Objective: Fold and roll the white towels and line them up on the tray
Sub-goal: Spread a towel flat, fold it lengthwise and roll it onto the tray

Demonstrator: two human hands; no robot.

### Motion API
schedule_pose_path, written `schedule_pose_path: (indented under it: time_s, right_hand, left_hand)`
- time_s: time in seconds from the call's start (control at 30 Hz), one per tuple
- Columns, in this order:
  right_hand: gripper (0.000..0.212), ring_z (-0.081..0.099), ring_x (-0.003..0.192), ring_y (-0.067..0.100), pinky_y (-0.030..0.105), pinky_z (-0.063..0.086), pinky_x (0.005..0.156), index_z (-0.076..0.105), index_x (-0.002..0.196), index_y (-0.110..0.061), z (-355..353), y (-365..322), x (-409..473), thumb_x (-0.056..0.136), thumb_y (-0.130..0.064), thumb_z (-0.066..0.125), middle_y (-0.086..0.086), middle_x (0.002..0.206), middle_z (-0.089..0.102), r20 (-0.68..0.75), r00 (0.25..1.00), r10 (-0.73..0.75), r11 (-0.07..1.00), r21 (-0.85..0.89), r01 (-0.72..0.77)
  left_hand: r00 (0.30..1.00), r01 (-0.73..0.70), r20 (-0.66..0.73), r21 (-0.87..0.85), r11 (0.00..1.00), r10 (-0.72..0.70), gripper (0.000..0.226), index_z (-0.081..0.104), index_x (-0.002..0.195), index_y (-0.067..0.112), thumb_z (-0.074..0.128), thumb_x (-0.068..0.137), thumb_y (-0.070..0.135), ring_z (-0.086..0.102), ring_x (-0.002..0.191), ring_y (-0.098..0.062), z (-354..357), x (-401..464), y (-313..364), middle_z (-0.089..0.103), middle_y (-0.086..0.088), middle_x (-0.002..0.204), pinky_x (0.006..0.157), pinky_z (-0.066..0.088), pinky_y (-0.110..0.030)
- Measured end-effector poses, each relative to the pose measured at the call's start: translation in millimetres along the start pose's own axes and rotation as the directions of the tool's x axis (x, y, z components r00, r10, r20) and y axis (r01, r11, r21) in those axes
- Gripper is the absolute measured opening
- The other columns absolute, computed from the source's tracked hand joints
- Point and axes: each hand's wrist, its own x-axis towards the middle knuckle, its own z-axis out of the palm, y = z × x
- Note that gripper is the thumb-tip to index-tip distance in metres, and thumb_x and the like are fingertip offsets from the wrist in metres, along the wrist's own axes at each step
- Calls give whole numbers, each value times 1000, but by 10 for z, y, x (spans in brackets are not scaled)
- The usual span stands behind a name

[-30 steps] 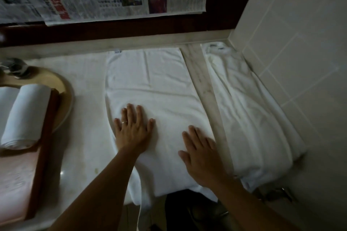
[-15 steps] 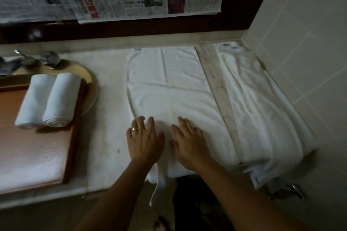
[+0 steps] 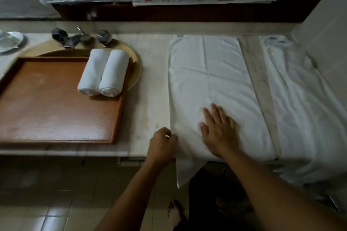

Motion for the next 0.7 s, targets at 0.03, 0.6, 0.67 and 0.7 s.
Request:
schedule_pose_path:
  time_s: [0.03,0.6,0.67,0.7]
  right_hand:
    - [64,24,148,26,50,31,108,35,152,-28,-4,-4,-2,95,-54,22,3,162,24,0,1000,1,1000,-3,-1]
    - [71,24,148,28,52,29,110,28,155,-25,-78,686,-442,95,-64,24,6,163,20,-43,987,154,987,-31,-156]
    - [73,29,145,30,51,32,107,35,152,-21,-101,807,-505,94,-64,25,7,161,27,-33,984,174,984,-45,-175]
    - [72,33,142,31,51,34,106,40,149,-19,-137,799,-479,93,-63,27,8,159,31,-35,985,166,985,-43,-168]
  left_hand:
    - [997,82,22,-136,987,-79,16,62,93,4,58,98,19,70,74,-32,-92,-25,-38,68,-19,90,54,60,-40]
    - [870,-408,219,823,395,441,80,-5,159,27,7,95,72,-7,154,-22,248,530,-185,-12,-3,167,122,2,-44]
    - [865,-397,205,837,377,457,82,1,160,24,7,94,71,-2,154,-23,209,495,-213,-6,-5,167,123,3,-45]
    - [863,-393,202,845,362,464,82,7,160,22,8,94,70,4,154,-25,210,481,-187,1,-8,168,123,5,-47]
